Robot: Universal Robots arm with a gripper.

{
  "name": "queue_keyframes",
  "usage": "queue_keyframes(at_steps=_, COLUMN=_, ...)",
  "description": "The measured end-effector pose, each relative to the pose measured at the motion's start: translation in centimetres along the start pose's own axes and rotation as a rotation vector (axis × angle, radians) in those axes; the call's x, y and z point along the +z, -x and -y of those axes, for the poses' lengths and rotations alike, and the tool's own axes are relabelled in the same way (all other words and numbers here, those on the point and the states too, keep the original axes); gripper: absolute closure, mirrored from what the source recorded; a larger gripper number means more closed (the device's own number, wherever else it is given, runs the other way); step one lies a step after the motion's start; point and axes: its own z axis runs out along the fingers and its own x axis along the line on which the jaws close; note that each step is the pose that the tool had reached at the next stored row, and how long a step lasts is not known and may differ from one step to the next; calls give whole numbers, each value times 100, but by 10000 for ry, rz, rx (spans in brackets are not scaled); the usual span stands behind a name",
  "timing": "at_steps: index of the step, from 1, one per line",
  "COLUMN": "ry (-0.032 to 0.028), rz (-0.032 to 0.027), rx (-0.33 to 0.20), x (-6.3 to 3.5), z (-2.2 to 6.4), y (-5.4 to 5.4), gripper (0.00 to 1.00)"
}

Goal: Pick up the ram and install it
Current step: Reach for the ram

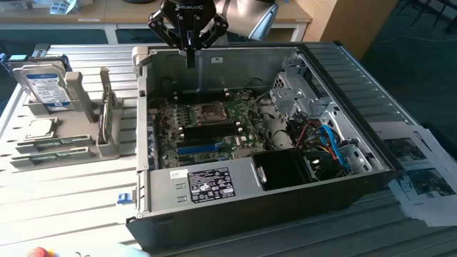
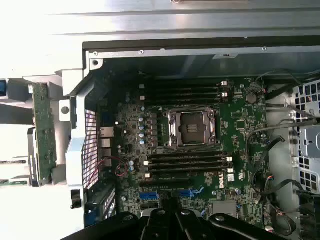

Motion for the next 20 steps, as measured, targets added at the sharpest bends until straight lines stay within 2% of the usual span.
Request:
queue_keyframes(at_steps=12, ry=0, rz=0, rx=0, x=0, z=0, y=-1, gripper=90)
queue_keyframes(at_steps=20, ry=0, rz=0, rx=1, x=-2, z=7, y=-92, gripper=90)
